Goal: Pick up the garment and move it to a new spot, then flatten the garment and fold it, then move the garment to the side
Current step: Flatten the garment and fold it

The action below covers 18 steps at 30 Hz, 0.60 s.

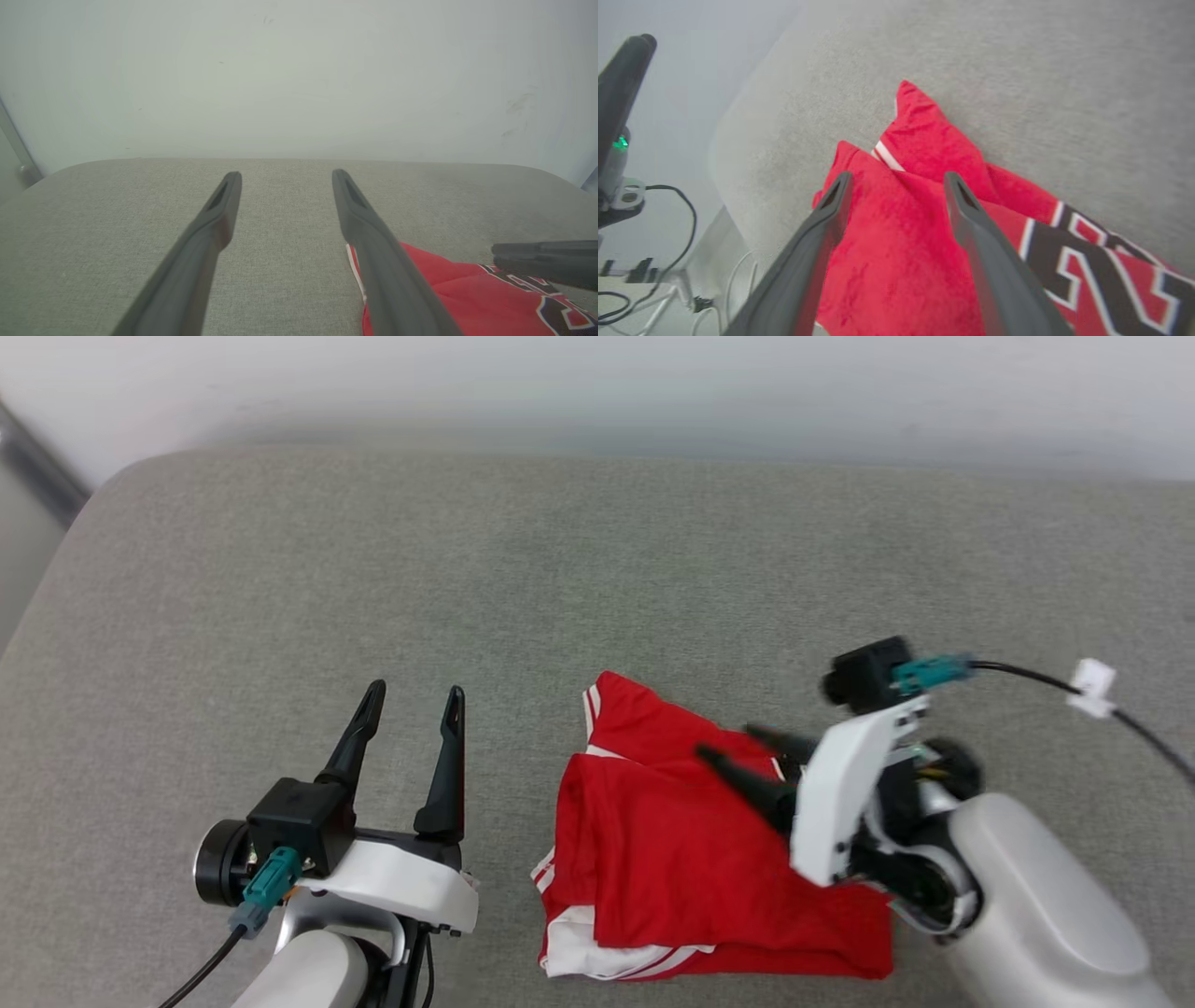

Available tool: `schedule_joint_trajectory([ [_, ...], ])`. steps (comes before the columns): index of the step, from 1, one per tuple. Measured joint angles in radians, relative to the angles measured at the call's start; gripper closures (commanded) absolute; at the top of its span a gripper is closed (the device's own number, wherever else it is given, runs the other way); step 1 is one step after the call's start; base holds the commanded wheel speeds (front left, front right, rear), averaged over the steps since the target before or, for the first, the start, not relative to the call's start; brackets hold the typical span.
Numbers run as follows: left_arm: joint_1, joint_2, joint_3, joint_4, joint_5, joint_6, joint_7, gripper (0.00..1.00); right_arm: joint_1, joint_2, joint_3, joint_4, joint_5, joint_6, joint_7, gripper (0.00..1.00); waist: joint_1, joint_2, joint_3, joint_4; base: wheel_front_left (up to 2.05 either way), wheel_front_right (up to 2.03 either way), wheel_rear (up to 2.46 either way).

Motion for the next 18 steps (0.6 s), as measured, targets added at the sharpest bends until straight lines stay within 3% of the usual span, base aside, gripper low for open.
schedule_joint_trajectory([
  [4, 0.007, 0.001, 0.004, 0.004, -0.001, 0.008, -0.001, 0.00, 0.013, -0.050, -0.061, -0.013, -0.216, 0.000, -0.135, 0.00, 0.0000, 0.0000, -0.012, -0.021, 0.00, 0.00, 0.00],
  [9, 0.024, 0.007, 0.016, 0.006, -0.007, 0.016, -0.004, 0.00, 0.119, -0.072, -0.247, -0.051, -0.402, 0.000, -0.245, 0.00, -0.0001, 0.0000, -0.024, -0.050, 0.00, 0.00, 0.00],
  [14, 0.036, 0.014, 0.034, 0.010, -0.015, 0.021, -0.005, 0.00, 0.235, -0.050, -0.448, -0.150, -0.513, 0.000, -0.350, 0.00, 0.0000, 0.0000, -0.033, -0.073, 0.00, 0.00, 0.00],
  [18, 0.055, 0.019, 0.044, 0.019, -0.023, 0.026, -0.006, 0.00, 0.323, 0.000, -0.516, -0.230, -0.556, 0.000, -0.413, 0.00, 0.0000, 0.0000, -0.051, -0.086, 0.00, 0.00, 0.00],
])
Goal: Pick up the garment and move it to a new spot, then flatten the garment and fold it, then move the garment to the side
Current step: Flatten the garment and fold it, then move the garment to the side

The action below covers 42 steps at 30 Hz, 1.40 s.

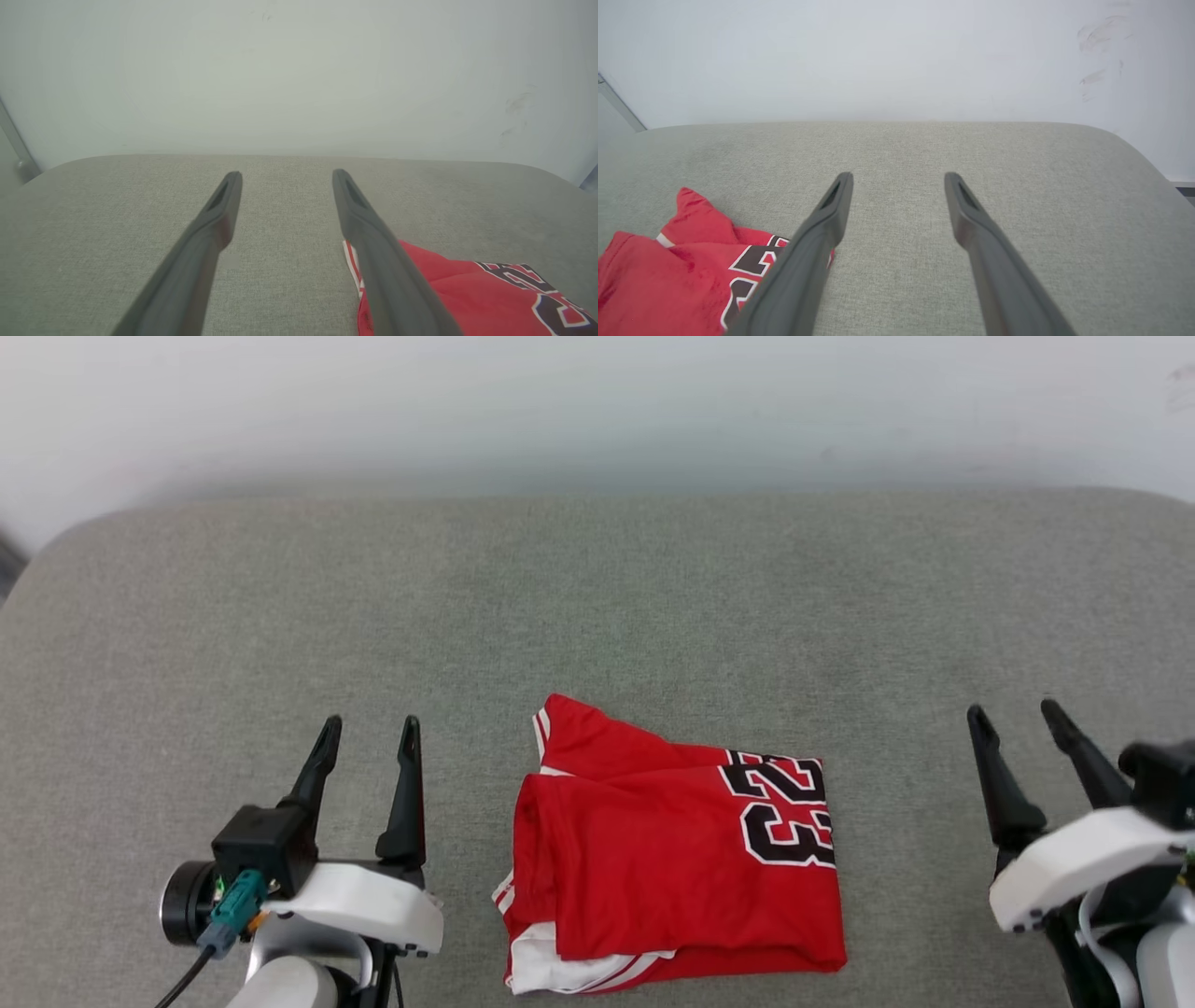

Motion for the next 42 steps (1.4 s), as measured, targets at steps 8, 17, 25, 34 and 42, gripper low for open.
schedule_joint_trajectory([
  [8, 0.070, 0.005, 0.000, 0.025, -0.020, 0.009, -0.002, 0.00, 0.147, 0.063, 0.000, -0.099, -0.039, 0.000, -0.054, 0.00, 0.0000, 0.0000, -0.066, -0.014, 0.00, 0.00, 0.00],
  [17, 0.132, 0.014, 0.012, 0.023, -0.039, 0.027, -0.003, 0.00, 0.244, 0.094, 0.013, -0.166, -0.048, 0.000, -0.063, 0.00, -0.0001, 0.0000, -0.130, -0.032, 0.00, 0.00, 0.00],
  [25, 0.143, 0.019, 0.018, 0.020, -0.048, 0.031, -0.003, 0.00, 0.253, 0.099, 0.020, -0.194, -0.063, 0.000, -0.045, 0.00, -0.0001, 0.0000, -0.132, -0.045, 0.00, 0.00, 0.00],
  [34, 0.142, 0.017, 0.032, 0.017, -0.049, 0.031, -0.006, 0.00, 0.252, 0.100, -0.012, -0.164, 0.018, 0.000, 0.083, 0.00, -0.0001, 0.0000, -0.122, -0.048, 0.00, 0.00, 0.00],
  [42, 0.107, -0.009, 0.043, 0.004, -0.026, 0.025, -0.008, 0.00, 0.187, 0.011, -0.160, 0.034, 0.263, 0.000, 0.445, 0.00, -0.0001, 0.0000, -0.092, -0.016, 0.00, 0.00, 0.00],
])
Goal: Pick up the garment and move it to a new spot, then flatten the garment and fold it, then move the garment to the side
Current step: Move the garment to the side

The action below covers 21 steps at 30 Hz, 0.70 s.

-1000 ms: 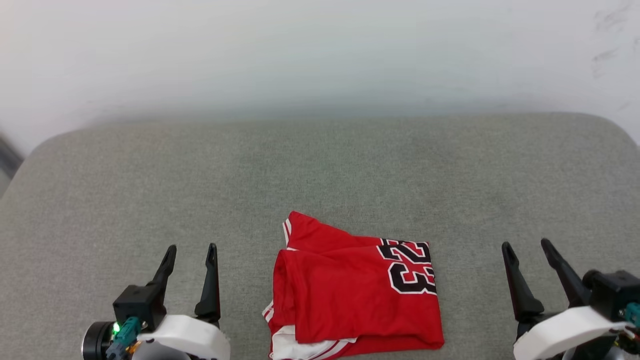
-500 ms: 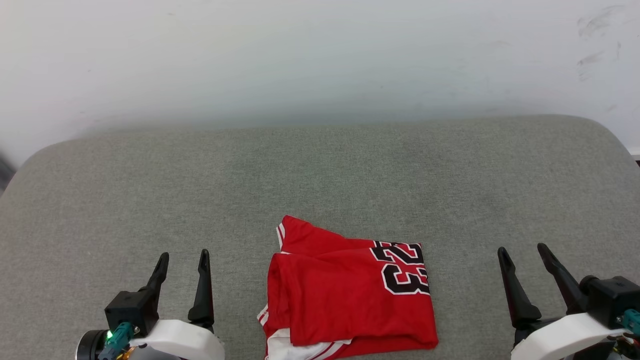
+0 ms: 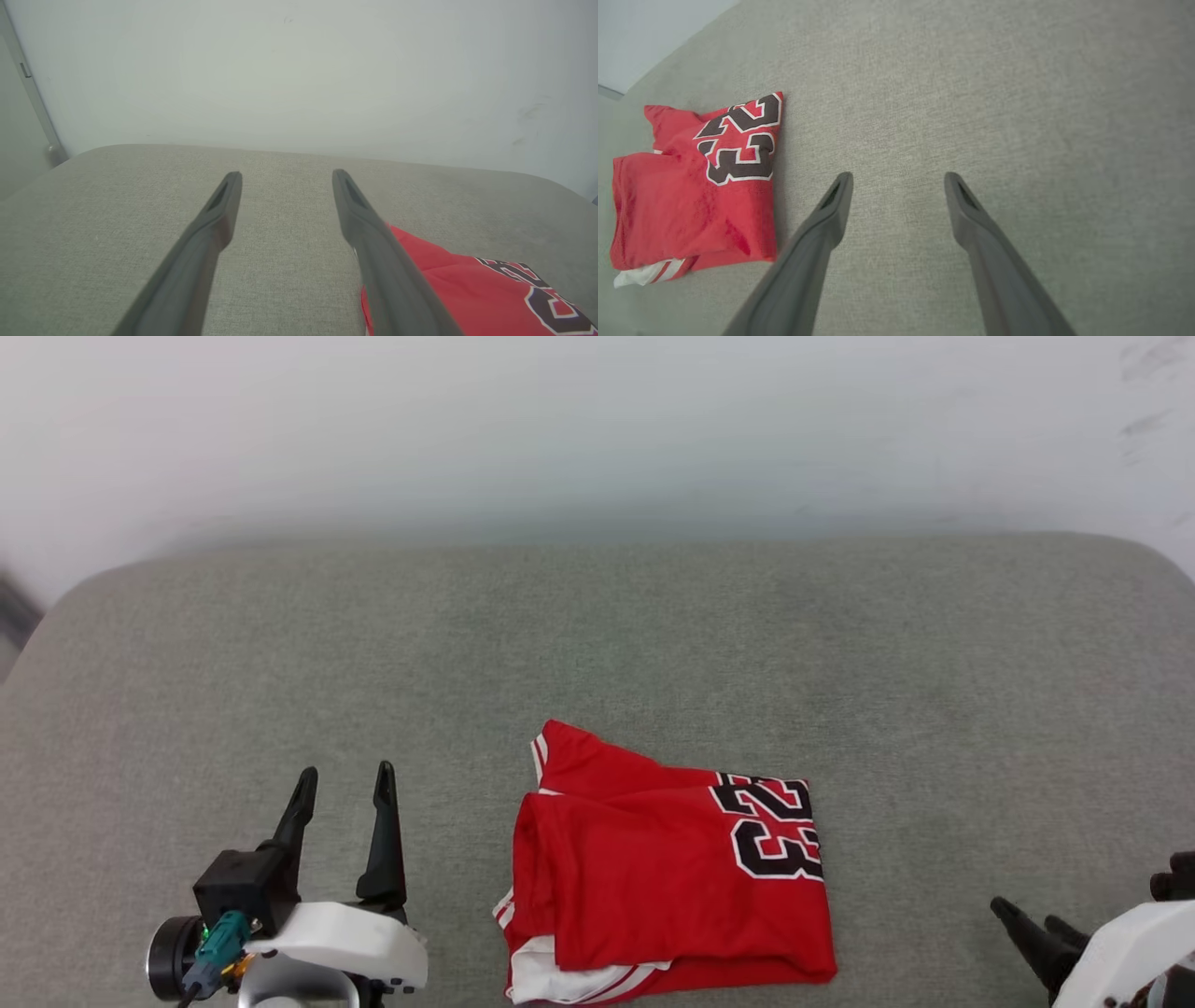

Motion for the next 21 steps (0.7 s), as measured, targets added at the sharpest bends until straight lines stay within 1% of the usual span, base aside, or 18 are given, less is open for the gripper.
schedule_joint_trajectory([
  [3, -0.017, -0.013, 0.004, -0.001, 0.010, -0.010, 0.000, 0.00, -0.050, 0.012, -0.051, 0.080, 0.110, 0.000, 0.140, 0.00, 0.0000, 0.0000, 0.019, 0.020, 0.00, 0.00, 0.00],
  [6, -0.032, -0.031, 0.006, 0.003, 0.020, -0.026, 0.000, 0.00, -0.107, 0.044, -0.093, 0.153, 0.195, 0.000, 0.276, 0.00, 0.0001, 0.0000, 0.037, 0.045, 0.00, 0.00, 0.00],
  [8, -0.045, -0.039, 0.011, 0.003, 0.029, -0.033, -0.001, 0.00, -0.142, 0.064, -0.101, 0.195, 0.228, 0.000, 0.342, 0.00, 0.0000, 0.0000, 0.053, 0.061, 0.00, 0.00, 0.00],
  [9, -0.050, -0.045, 0.013, 0.004, 0.033, -0.037, -0.001, 0.00, -0.164, 0.076, -0.107, 0.212, 0.265, 0.000, 0.365, 0.00, 0.0000, 0.0000, 0.062, 0.068, 0.00, 0.00, 0.00],
  [11, -0.063, -0.060, 0.014, 0.008, 0.043, -0.049, -0.001, 0.00, -0.208, 0.092, -0.105, 0.243, 0.318, 0.000, 0.400, 0.00, 0.0001, 0.0000, 0.078, 0.085, 0.00, 0.00, 0.00],
  [14, -0.072, -0.071, 0.018, 0.016, 0.056, -0.061, -0.001, 0.00, -0.248, 0.107, -0.091, 0.286, 0.378, 0.000, 0.420, 0.00, 0.0001, 0.0000, 0.101, 0.110, 0.00, 0.00, 0.00],
  [18, -0.090, -0.091, 0.029, 0.027, 0.070, -0.080, -0.001, 0.00, -0.285, 0.114, -0.048, 0.316, 0.421, 0.000, 0.404, 0.00, 0.0001, 0.0000, 0.126, 0.139, 0.00, 0.00, 0.00],
  [19, -0.091, -0.094, 0.033, 0.030, 0.075, -0.084, -0.001, 0.00, -0.290, 0.114, -0.035, 0.323, 0.424, 0.000, 0.397, 0.10, 0.0001, 0.0000, 0.131, 0.145, 0.00, 0.00, 0.00],
  [20, -0.091, -0.096, 0.037, 0.033, 0.078, -0.087, -0.001, 0.00, -0.294, 0.114, -0.024, 0.330, 0.424, 0.001, 0.392, 0.60, 0.0001, 0.0000, 0.135, 0.149, 0.00, 0.00, 0.00],
  [21, -0.091, -0.098, 0.040, 0.037, 0.084, -0.088, -0.001, 0.00, -0.298, 0.114, -0.014, 0.338, 0.427, 0.001, 0.386, 1.00, 0.0001, 0.0000, 0.138, 0.151, 0.00, 0.00, 0.00],
])
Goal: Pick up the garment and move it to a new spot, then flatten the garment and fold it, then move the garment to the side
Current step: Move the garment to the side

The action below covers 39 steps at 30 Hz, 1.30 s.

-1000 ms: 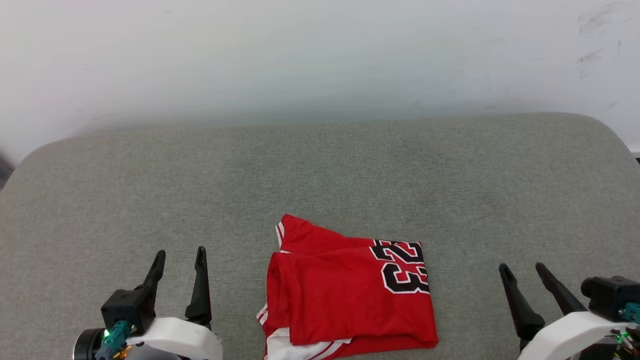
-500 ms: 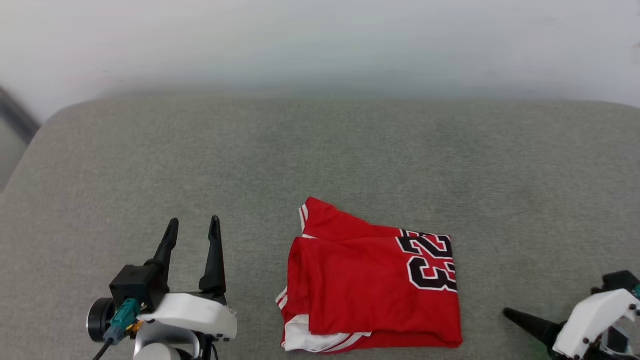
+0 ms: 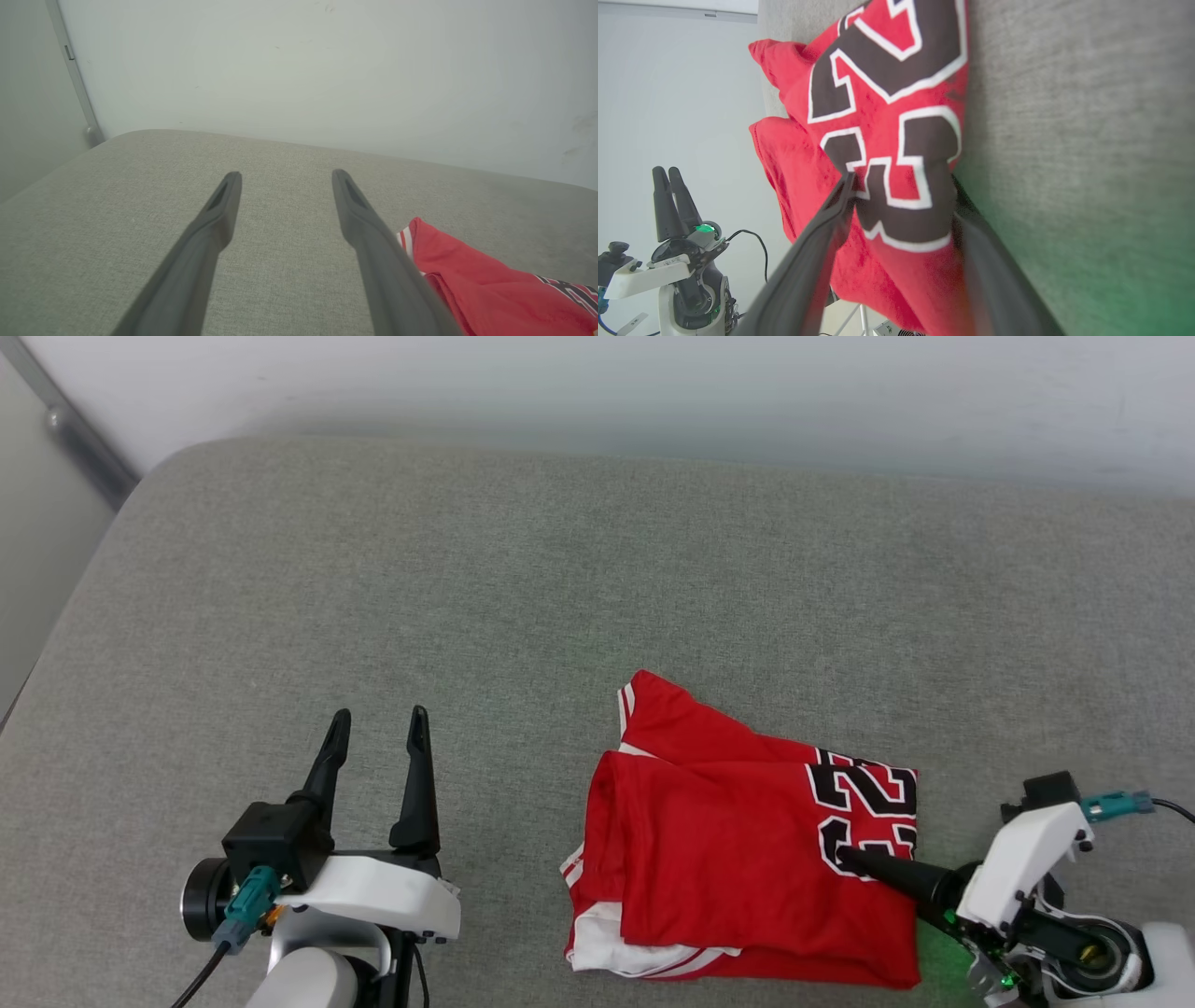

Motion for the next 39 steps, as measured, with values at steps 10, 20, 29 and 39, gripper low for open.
schedule_joint_trajectory([
  [10, 0.017, -0.009, 0.017, 0.022, 0.038, -0.016, -0.001, 0.00, -0.011, -0.056, 0.164, -0.035, -0.074, -0.001, -0.102, 1.00, 0.0000, 0.0000, -0.035, -0.035, 0.00, 0.00, 0.00],
  [20, 0.041, 0.013, 0.026, -0.018, 0.053, 0.001, 0.004, 0.00, -0.114, -0.166, 0.313, 0.033, -0.392, 0.000, -0.265, 1.00, 0.0000, 0.0000, -0.050, -0.241, 0.00, 0.00, 0.00],
  [29, -0.106, 0.045, -0.004, -0.085, 0.104, -0.025, 0.064, 0.00, -0.348, -0.260, 0.308, 0.218, -0.488, 0.000, -0.418, 1.00, 0.0000, 0.0000, 0.074, -0.405, 0.00, 0.00, 0.00],
  [39, -0.237, 0.070, -0.046, -0.148, 0.156, -0.053, 0.121, 0.00, -0.545, -0.363, 0.085, 0.404, -0.657, 0.000, -0.653, 1.00, 0.0002, 0.0000, 0.295, -0.459, 0.00, 0.00, 0.00],
])
